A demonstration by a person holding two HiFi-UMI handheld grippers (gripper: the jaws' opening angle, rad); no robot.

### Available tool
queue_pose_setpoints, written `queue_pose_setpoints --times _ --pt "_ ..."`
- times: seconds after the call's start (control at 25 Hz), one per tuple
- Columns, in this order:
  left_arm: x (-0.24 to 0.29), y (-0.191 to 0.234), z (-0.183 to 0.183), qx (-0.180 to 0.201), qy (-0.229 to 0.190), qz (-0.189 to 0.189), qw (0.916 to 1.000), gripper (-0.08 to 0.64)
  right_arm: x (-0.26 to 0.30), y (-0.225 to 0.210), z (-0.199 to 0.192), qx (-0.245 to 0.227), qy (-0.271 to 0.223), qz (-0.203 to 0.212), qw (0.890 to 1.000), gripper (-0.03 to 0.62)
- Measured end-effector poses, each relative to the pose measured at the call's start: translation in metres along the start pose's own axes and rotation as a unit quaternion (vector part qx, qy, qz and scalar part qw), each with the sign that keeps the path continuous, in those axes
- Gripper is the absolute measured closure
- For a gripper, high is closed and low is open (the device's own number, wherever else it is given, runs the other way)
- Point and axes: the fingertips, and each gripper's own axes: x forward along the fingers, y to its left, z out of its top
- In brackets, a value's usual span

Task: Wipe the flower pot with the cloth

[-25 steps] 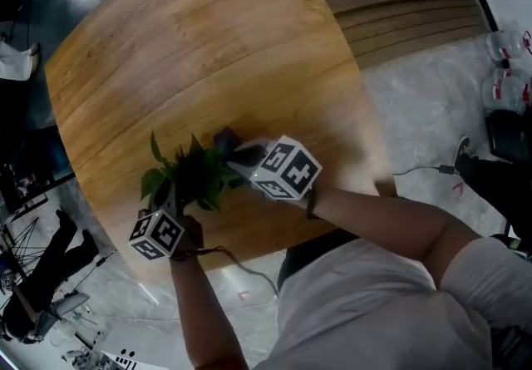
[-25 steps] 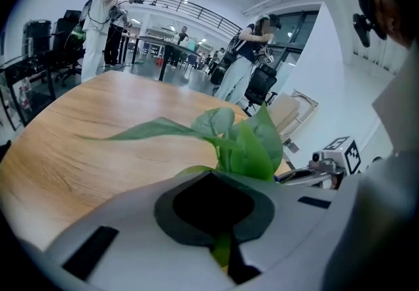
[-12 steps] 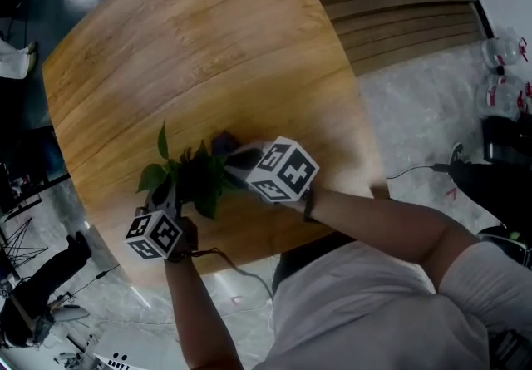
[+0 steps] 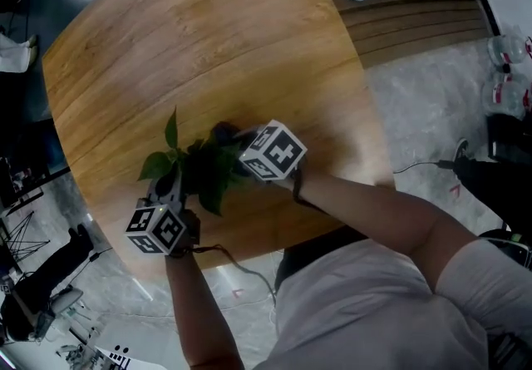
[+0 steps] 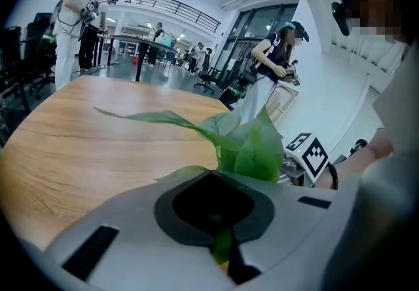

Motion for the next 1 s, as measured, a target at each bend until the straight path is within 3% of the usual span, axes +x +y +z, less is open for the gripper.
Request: queue_pose_setpoints --times 0.2,0.4,0.8,1.0 --pt "0.001 0.001 0.001 0.003 -0.004 0.004 1.0 0.554 -0.016 0.015 0.006 0.008 -0.005 0.011 1.0 0.548" --pt "0.005 -0.005 0.004 0.019 0.006 -0.018 0.9996 0.554 -0.049 0.041 0.019 -0.007 -0.02 0.026 0.999 0.548" --pt "0.02 -0.02 0.013 0.057 0.012 -0.051 0.997 0.554 -0.003 0.0 -0.004 -0.005 0.016 -0.009 1.0 0.548" --pt "0.021 -0.018 0.011 0.056 0.011 -0.045 0.9974 0.554 -0.023 0.017 0.005 0.003 0.004 0.005 1.0 0.548"
